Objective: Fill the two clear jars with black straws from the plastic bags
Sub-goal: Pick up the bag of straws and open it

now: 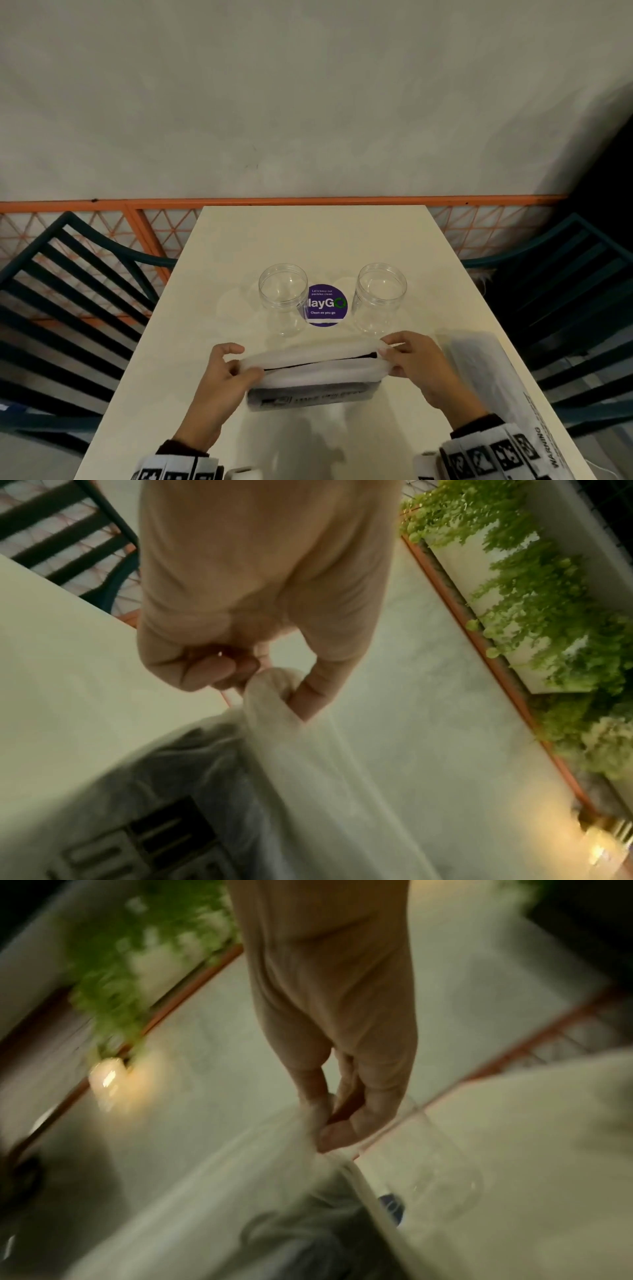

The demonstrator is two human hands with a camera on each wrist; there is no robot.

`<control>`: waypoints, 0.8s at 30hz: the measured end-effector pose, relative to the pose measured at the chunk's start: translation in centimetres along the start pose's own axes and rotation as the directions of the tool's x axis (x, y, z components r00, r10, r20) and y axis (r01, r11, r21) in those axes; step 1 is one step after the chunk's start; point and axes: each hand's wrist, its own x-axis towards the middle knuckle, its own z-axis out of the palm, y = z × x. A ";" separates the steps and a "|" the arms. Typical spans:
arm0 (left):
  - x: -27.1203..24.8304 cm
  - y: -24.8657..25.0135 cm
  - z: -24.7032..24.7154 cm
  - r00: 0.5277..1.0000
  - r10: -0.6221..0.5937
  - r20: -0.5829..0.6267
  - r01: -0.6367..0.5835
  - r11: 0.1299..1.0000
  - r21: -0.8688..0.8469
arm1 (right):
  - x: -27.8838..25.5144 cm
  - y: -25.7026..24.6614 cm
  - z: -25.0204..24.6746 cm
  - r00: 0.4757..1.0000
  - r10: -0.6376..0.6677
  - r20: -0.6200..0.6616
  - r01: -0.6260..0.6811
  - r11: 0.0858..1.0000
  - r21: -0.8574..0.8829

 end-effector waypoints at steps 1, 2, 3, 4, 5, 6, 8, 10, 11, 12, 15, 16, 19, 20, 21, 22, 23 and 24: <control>0.4 -0.5 -0.2 0.997 0.023 -0.071 -0.020 0.999 0.040 | -0.2 -0.1 0.0 0.993 0.064 0.098 -0.081 0.982 0.171; 0.7 -1.1 -0.4 0.991 0.054 -0.126 -0.041 0.994 0.099 | -0.4 -0.3 -0.1 0.977 0.102 0.187 -0.156 0.940 0.304; 0.9 -1.5 -0.5 0.984 0.082 -0.158 -0.056 0.986 0.160 | -0.5 -0.3 -0.2 0.960 0.120 0.254 -0.218 0.889 0.403; 1.0 -1.8 -0.6 0.981 0.100 -0.168 -0.066 0.978 0.197 | -0.6 -0.2 -0.3 0.943 0.119 0.310 -0.263 0.839 0.477; 1.0 -1.9 -0.6 0.980 0.109 -0.164 -0.073 0.975 0.211 | -0.6 -0.2 -0.5 0.926 0.110 0.361 -0.302 0.791 0.532; 0.9 -2.1 -0.7 0.981 0.116 -0.154 -0.080 0.972 0.221 | -0.6 0.0 -0.5 0.905 0.100 0.413 -0.343 0.746 0.571; 1.0 -2.2 -0.8 0.984 0.121 -0.132 -0.086 0.966 0.245 | -0.6 0.5 -0.6 0.871 0.051 0.488 -0.377 0.707 0.599; 1.1 -2.3 -1.0 0.988 0.080 -0.129 -0.051 0.975 0.216 | -0.7 0.6 -0.5 0.865 0.022 0.502 -0.365 0.713 0.598; 1.2 -2.3 -0.9 0.989 0.045 -0.138 -0.020 0.984 0.175 | -0.8 0.5 -0.5 0.873 0.030 0.487 -0.359 0.715 0.600; 1.2 -2.3 -0.7 0.990 0.002 -0.143 0.015 0.993 0.120 | -0.8 0.4 -0.4 0.890 0.058 0.452 -0.353 0.716 0.603; 1.1 -2.2 -0.3 0.989 -0.139 -0.047 0.134 0.986 -0.096 | -0.4 0.7 -0.1 0.960 0.164 0.228 -0.261 0.818 0.512; 0.9 -2.1 -0.5 0.984 -0.179 0.012 0.179 0.968 -0.174 | -0.3 0.7 0.4 0.968 0.196 0.157 -0.245 0.878 0.412; 1.0 -2.0 -1.0 0.947 -0.241 0.212 0.306 0.877 -0.371 | -0.4 0.7 1.9 0.967 0.253 0.031 -0.254 0.966 0.051; 1.1 -1.9 -1.2 0.929 -0.264 0.259 0.354 0.836 -0.419 | -0.4 0.8 2.2 0.972 0.236 0.013 -0.236 0.972 -0.016; 1.0 -1.8 -1.1 0.911 -0.293 0.291 0.401 0.795 -0.455 | -0.4 0.8 2.5 0.978 0.209 -0.012 -0.210 0.976 -0.050; 0.9 -1.6 -1.0 0.898 -0.323 0.299 0.434 0.765 -0.476 | -0.4 0.7 2.7 0.984 0.176 -0.032 -0.178 0.981 -0.076; 0.7 -1.5 -1.0 0.894 -0.342 0.288 0.444 0.755 -0.482 | -0.4 0.6 2.9 0.991 0.121 -0.047 -0.127 0.982 -0.143; 0.6 -1.5 -0.9 0.901 -0.345 0.262 0.431 0.774 -0.464 | -0.5 0.6 3.2 0.997 0.040 -0.065 -0.057 0.955 -0.290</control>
